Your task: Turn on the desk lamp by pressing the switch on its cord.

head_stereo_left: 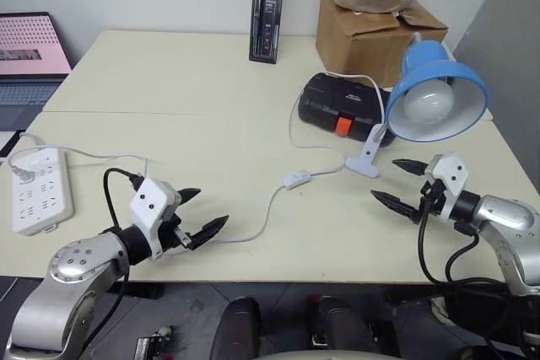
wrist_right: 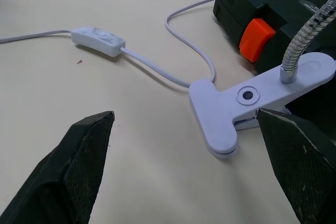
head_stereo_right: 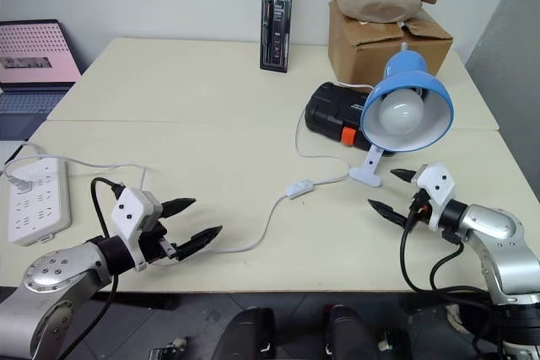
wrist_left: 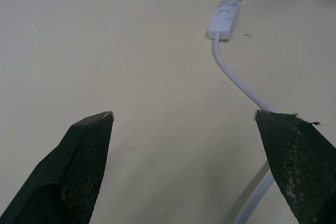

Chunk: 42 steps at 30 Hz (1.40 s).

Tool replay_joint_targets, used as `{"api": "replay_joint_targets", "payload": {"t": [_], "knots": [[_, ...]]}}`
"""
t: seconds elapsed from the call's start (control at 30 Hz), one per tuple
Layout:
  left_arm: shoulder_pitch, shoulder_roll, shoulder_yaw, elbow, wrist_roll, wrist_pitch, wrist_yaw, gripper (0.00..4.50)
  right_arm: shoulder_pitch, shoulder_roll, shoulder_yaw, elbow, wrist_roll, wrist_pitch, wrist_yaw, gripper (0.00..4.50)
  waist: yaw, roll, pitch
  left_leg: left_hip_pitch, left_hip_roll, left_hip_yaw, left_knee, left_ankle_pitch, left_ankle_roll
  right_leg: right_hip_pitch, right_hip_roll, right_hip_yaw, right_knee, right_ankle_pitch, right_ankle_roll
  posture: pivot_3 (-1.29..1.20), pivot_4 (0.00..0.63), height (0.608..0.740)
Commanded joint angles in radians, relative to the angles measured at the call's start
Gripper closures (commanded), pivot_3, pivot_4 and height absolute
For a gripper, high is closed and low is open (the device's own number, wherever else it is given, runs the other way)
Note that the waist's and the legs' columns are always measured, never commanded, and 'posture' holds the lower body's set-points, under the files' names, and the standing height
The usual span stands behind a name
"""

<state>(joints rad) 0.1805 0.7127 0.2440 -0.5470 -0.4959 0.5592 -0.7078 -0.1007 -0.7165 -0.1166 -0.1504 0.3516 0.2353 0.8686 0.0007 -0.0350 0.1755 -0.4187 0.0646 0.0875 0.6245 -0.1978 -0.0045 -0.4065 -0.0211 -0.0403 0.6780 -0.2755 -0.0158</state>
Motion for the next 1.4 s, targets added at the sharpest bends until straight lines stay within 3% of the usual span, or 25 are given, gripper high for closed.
{"api": "replay_joint_targets", "payload": {"t": [0.03, 0.27, 0.53, 0.73, 0.97, 1.07, 1.4], "knots": [[-0.015, -0.005, 0.024, -0.03, -0.019, -0.019, -0.002, 0.02, -0.016, 0.002, -0.004, -0.016, -0.002, -0.021, 0.008, 0.0, 0.0, 0.0, 0.0, 0.0, 0.0, 0.0, 0.0, 0.0, 0.0, 0.0, 0.0, 0.0, 0.0, 0.0, 0.0, 0.0, 0.15, 0.74], [-0.02, -0.007, 0.024, -0.032, -0.001, -0.022, 0.026, 0.02, -0.014, 0.012, 0.0, -0.028, -0.004, -0.008, 0.006, 0.0, 0.0, 0.0, 0.0, 0.0, 0.0, 0.0, 0.0, 0.0, 0.0, 0.0, 0.0, 0.0, 0.0, 0.0, 0.0, 0.0, 0.15, 0.74], [-0.011, 0.009, 0.041, -0.043, -0.15, 0.031, -0.077, 0.02, -0.009, 0.024, 0.006, -0.059, -0.007, 0.023, -0.021, 0.0, 0.0, 0.0, 0.0, 0.0, 0.0, 0.0, 0.0, 0.0, 0.0, 0.0, 0.0, 0.0, 0.0, 0.0, 0.0, 0.0, 0.15, 0.74], [-0.097, 0.01, -0.06, 0.009, -0.097, 0.021, -0.075, 0.02, 0.017, 0.03, 0.005, -0.161, 0.012, 0.106, -0.063, 0.0, 0.001, 0.0, 0.0, 0.0, 0.0, 0.0, 0.0, 0.0, 0.0, 0.0, 0.0, 0.0, 0.0, 0.0, 0.0, 0.0, 0.15, 0.74], [-0.29, -0.055, -0.263, 0.205, 0.022, -0.058, -0.125, 0.02, 0.07, 0.038, -0.007, -0.372, 0.08, 0.356, -0.177, 0.0, 0.011, 0.0, 0.0, 0.0, 0.0, 0.0, 0.001, 0.0, 0.0, 0.001, 0.0, 0.0, 0.0, 0.001, 0.001, 0.0, 0.15, 0.74], [-0.411, -0.129, -0.331, 0.35, 0.091, -0.115, -0.108, 0.02, 0.092, 0.055, -0.006, -0.464, 0.105, 0.451, -0.246, 0.0, 0.011, 0.001, 0.0, 0.0, 0.0, 0.0, 0.0, 0.0, 0.0, 0.0, 0.0, 0.0, 0.0, 0.001, 0.001, 0.0, 0.15, 0.74], [-0.643, -0.295, -0.423, 0.705, 0.179, -0.206, -0.174, 0.02, 0.178, 0.068, -0.019, -0.64, 0.118, 0.564, -0.356, 0.0, 0.015, 0.0, 0.0, -0.004, -0.001, -0.002, 0.002, 0.0, 0.0, -0.001, 0.001, -0.002, 0.0, 0.001, 0.002, 0.0, 0.15, 0.74]]}}
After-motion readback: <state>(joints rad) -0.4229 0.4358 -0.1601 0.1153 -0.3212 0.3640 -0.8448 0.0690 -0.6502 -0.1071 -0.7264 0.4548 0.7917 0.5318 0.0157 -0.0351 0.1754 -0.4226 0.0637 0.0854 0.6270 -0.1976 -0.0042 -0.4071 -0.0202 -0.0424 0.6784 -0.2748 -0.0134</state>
